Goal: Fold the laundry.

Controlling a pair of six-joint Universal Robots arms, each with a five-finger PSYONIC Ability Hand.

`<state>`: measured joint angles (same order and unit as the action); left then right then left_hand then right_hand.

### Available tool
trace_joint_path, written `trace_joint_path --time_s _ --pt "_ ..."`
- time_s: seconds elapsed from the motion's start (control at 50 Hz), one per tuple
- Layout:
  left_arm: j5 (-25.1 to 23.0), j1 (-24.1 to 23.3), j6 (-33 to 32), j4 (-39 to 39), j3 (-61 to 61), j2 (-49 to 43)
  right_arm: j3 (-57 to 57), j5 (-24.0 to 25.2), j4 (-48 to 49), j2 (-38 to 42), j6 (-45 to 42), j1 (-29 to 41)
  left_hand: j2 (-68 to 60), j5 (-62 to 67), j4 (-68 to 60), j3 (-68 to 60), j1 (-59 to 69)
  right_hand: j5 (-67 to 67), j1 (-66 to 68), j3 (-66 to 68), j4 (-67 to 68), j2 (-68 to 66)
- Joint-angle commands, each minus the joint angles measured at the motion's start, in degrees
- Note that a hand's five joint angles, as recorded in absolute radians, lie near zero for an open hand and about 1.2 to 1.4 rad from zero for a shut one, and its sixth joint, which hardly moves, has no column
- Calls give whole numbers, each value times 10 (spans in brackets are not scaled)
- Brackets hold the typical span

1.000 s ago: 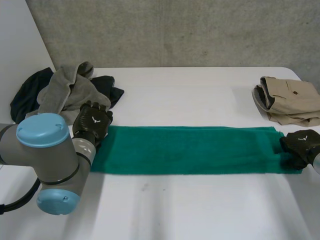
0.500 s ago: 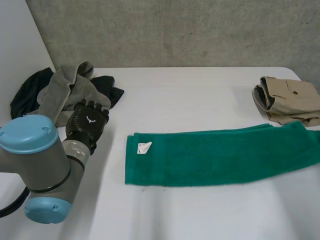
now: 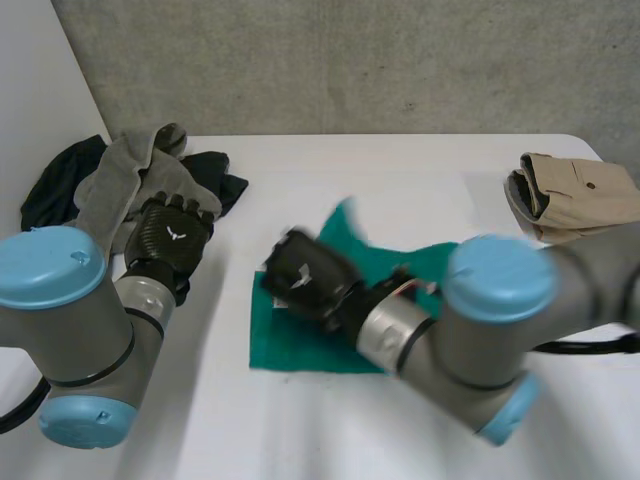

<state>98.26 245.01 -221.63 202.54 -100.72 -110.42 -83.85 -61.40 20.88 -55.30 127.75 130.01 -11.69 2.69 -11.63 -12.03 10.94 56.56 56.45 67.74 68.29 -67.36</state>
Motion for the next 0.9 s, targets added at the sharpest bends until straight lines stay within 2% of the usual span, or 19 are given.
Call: trace_joint_path --time_s 0.02,0.1,0.16,0.22,0.3,0.46,0.52,0.54,0.56,0.62,0.78,0.9 --pt "0 -4 0 0 1 -4 26 -23 -4 50 4 24 17 -27 16 20 -9 -566 -465 -577 -583 574" --pt "0 -9 1 1 3 -2 16 -74 -7 20 48 18 17 -27 16 20 -9 -566 -465 -577 -583 574" --pt "1 -22 1 1 10 -2 -7 -127 -20 -36 146 -7 17 -27 16 20 -9 -566 -465 -577 -583 574" --pt "1 -44 1 2 20 -2 -46 -149 -53 -95 236 -79 17 -27 16 20 -9 -566 -465 -577 -583 574" --pt "1 -74 8 2 34 -6 -95 -145 -111 -127 290 -156 17 -27 16 20 -9 -566 -465 -577 -583 574" --pt "2 -98 22 6 45 -26 -187 -143 -147 -126 259 -235 17 -27 16 20 -9 -559 -458 -570 -576 567" --pt "2 -107 22 7 45 -37 -199 -146 -147 -123 222 -256 17 -27 16 20 -9 -414 -313 -426 -431 422" --pt "2 -108 21 7 44 -38 -200 -150 -147 -119 197 -266 17 -27 16 20 -9 -242 -141 -254 -259 250" --pt "2 -110 22 7 43 -39 -200 -150 -147 -116 188 -269 17 -27 16 20 -9 -132 -31 -144 -149 140" --pt "2 -109 22 7 40 -39 -191 -152 -146 -111 157 -272 17 -27 16 20 -9 134 235 122 116 -126" --pt "4 -109 22 7 28 -25 -136 -159 -131 -117 145 -243 17 -27 16 20 -9 134 235 123 117 -126" --pt "5 -94 22 6 17 -2 -71 -164 -123 -109 135 -132 17 -27 16 20 -9 134 235 123 117 -126"
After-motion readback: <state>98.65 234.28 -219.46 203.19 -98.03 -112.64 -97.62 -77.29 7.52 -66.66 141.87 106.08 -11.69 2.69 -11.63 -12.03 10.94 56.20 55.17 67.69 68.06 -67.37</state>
